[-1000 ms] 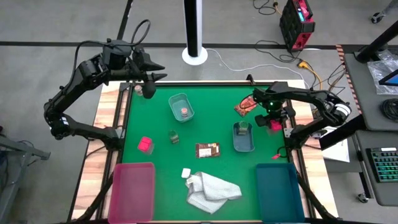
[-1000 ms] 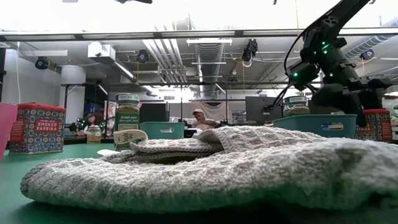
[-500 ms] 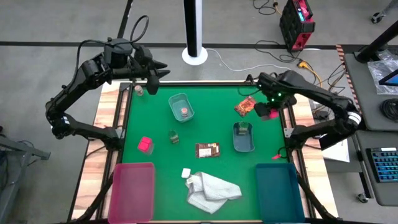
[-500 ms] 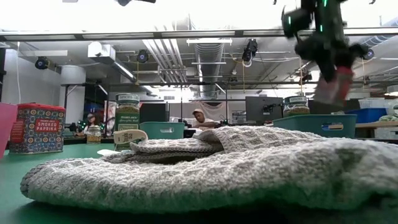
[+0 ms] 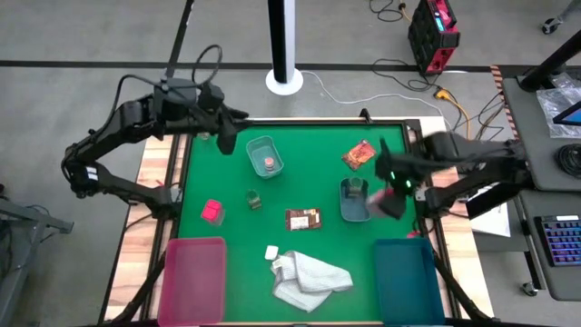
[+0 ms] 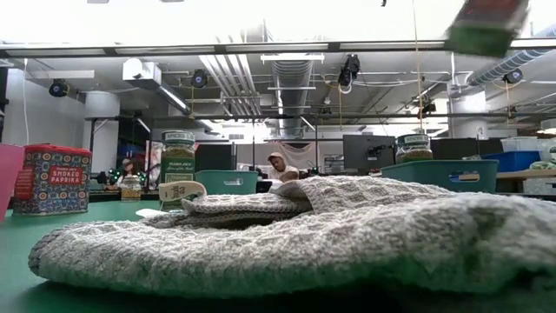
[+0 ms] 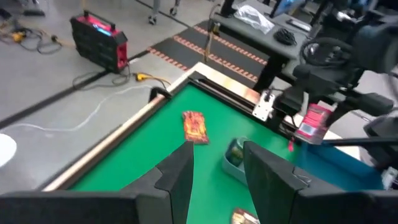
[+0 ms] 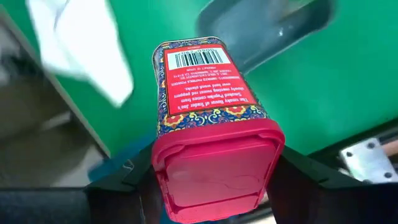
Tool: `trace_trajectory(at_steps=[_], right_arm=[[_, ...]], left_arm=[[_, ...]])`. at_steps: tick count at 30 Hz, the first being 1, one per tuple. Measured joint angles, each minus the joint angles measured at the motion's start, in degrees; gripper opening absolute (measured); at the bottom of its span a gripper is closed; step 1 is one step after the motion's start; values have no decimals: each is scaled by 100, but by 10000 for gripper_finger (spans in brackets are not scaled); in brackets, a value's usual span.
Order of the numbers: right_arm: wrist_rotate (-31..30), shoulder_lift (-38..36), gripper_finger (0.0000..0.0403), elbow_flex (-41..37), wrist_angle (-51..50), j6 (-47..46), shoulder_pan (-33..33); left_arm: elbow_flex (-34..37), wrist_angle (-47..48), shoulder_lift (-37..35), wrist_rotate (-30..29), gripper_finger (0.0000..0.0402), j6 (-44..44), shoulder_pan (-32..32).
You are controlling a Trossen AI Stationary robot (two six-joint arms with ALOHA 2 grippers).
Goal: Sort spices by type
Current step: Put the right red spice can into the dark blue bin
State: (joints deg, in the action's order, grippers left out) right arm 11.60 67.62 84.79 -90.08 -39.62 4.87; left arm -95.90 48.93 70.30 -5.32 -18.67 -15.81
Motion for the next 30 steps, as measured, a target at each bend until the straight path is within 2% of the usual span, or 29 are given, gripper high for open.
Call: trace_trajectory(at_steps=[7, 13, 20, 25, 30], right_arm=[[44, 10, 206, -75, 2, -301, 2054], [-67, 270, 206, -275, 6, -734, 3201], [71, 1138, 206, -477, 16, -215, 3658], [85, 1664, 206, -610, 64, 356, 3715], [48, 1958, 206, -960, 235, 922, 3713]], left_arm=[[0, 43, 4, -716, 123, -508, 630], [0, 41, 7, -1027, 123, -545, 843], [0, 41, 11, -1097, 123, -542, 838], [0, 89, 11, -1363, 123, -445, 837], [0, 224, 35, -1380, 123, -438, 832]])
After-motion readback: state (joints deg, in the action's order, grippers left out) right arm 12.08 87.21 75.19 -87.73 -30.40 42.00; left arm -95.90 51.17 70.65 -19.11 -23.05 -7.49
